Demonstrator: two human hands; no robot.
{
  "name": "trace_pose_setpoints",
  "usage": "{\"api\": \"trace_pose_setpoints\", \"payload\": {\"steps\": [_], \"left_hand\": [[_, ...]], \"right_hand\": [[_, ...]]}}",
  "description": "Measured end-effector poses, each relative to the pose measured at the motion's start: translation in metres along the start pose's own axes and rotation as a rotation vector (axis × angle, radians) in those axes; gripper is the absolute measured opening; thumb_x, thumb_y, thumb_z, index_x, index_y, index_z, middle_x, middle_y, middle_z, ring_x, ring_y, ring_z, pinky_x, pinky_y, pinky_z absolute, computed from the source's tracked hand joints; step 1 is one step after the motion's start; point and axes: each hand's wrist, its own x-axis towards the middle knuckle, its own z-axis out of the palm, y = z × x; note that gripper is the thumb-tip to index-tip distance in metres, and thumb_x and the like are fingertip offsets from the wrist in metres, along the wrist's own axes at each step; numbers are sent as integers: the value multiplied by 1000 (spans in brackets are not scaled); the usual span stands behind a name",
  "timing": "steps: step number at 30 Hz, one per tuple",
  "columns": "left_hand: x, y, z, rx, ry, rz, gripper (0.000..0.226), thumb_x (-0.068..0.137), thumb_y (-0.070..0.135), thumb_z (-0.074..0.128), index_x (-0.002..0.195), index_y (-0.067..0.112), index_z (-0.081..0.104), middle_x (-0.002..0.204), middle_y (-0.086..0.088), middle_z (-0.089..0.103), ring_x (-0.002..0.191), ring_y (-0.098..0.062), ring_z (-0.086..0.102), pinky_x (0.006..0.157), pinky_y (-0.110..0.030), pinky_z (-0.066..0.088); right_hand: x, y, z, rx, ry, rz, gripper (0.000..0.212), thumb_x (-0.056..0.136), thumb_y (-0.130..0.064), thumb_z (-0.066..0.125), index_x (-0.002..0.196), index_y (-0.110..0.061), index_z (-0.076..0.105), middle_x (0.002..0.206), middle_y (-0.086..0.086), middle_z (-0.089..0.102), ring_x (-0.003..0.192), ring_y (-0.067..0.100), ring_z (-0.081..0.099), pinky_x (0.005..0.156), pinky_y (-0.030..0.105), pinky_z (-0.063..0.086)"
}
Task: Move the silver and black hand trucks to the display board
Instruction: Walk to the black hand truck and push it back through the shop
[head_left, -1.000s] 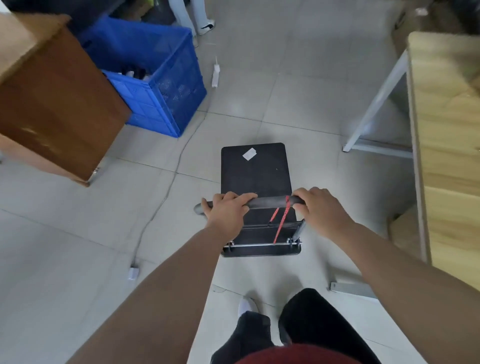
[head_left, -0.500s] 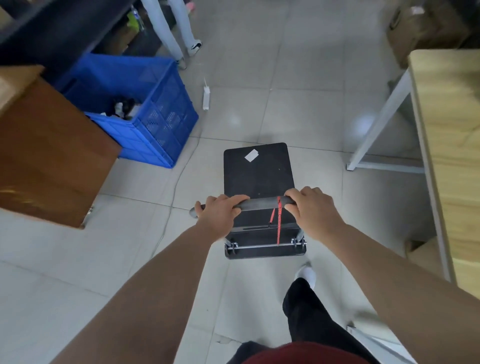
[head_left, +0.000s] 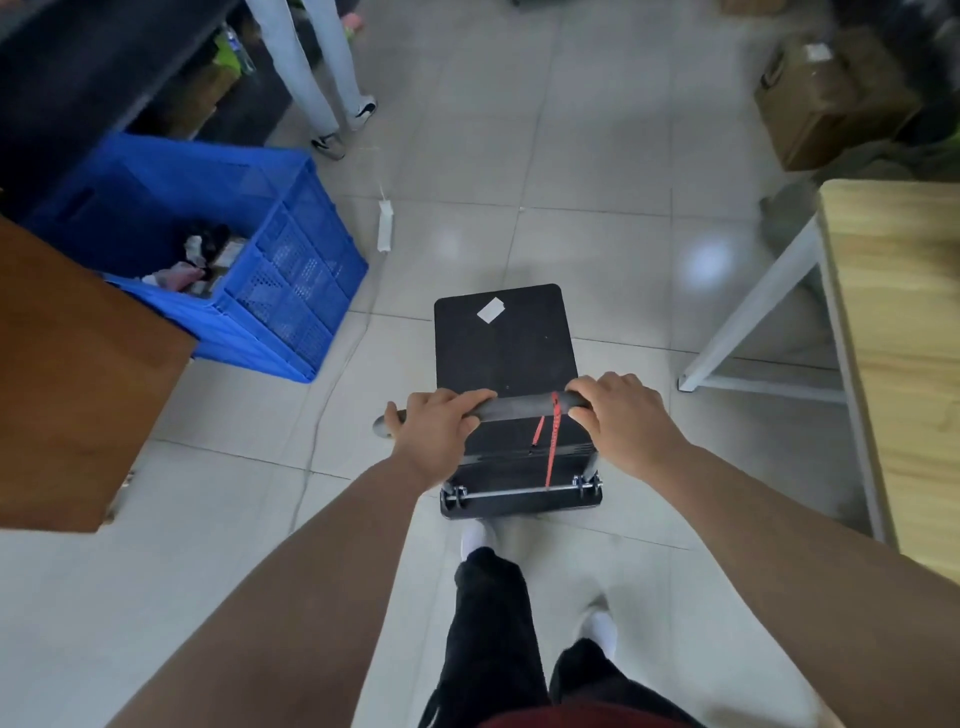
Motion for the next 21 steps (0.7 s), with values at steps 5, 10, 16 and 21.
{"api": "trace_pose_setpoints", "payload": {"steps": [5,10,16,21], "left_hand": [[70,-8,-28,-23,-22,57,41,101,29,32,131,57,36,123,9,50,120,-23,35,108,-63,11],[150,-23,-66,15,-64,94,40,102,30,31,131,57,36,120,8,50,119,-23,36,110,-62,8],[237,-28,-107,62,-118,135,39,102,29,29,130,55,37,117,5,49,119,-24,37,110,-61,10],[305,-8,-133,91,-111,159,39,102,28,29,130,55,36,116,5,51,117,-23,39,109,-60,13]], "right_hand": [[62,5,-10,6,-18,82,27,96,-36,41,120,-26,48,104,5,58,99,27,51,82,37,43],[138,0,-23,43,-38,159,28,96,-35,41,121,-26,48,107,5,58,104,27,49,86,38,41],[217,5,-32,53,-32,225,26,96,-36,41,120,-28,47,106,5,58,100,27,49,86,36,40],[282,37,-49,87,-36,258,25,96,-35,41,120,-29,47,108,6,57,104,29,49,91,38,41]]}}
